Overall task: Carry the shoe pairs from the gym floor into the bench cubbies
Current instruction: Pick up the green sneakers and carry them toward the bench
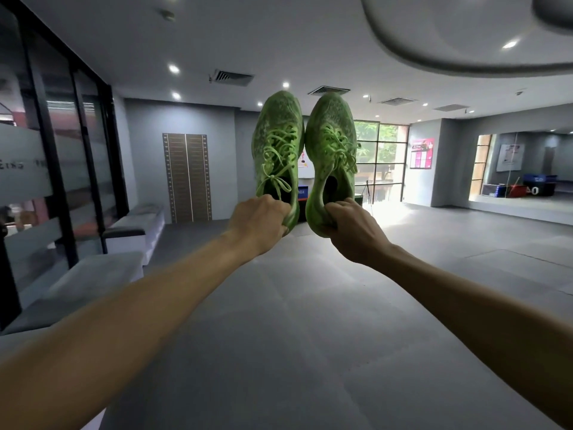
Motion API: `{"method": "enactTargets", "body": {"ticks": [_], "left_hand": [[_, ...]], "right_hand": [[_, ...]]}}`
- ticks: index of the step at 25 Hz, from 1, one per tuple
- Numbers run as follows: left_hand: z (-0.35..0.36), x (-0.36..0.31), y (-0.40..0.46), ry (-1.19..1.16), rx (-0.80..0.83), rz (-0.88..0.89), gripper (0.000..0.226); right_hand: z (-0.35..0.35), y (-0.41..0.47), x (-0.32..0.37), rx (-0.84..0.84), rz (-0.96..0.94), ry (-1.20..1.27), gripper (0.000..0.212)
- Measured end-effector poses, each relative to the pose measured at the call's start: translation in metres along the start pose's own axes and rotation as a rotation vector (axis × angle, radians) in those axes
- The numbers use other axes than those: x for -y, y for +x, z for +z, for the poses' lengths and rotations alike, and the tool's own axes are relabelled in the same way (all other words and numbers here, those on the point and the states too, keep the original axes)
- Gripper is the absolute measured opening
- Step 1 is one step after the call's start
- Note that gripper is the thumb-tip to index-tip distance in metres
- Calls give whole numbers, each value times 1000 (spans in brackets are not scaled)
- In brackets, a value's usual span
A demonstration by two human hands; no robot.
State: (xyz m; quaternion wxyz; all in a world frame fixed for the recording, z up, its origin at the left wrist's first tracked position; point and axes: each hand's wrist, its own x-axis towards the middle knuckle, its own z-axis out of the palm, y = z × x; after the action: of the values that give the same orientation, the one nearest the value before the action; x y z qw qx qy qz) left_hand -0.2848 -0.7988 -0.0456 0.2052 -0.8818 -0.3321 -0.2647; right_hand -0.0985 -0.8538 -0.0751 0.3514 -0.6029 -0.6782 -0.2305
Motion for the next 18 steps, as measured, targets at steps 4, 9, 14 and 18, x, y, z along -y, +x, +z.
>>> {"method": "enactTargets", "body": {"ticks": [4,9,14,18], "left_hand": [[66,54,93,6,-3,3,17],[168,112,198,22,-11,-1,14],[288,168,312,46,-19,-14,10],[362,224,402,59,-6,-42,15]], "right_hand": [[67,87,-59,-19,19,30,24],[165,180,-137,-24,11,43,27],[280,277,-231,-29,7,69,39],[361,365,-303,0,21,88,34]]}}
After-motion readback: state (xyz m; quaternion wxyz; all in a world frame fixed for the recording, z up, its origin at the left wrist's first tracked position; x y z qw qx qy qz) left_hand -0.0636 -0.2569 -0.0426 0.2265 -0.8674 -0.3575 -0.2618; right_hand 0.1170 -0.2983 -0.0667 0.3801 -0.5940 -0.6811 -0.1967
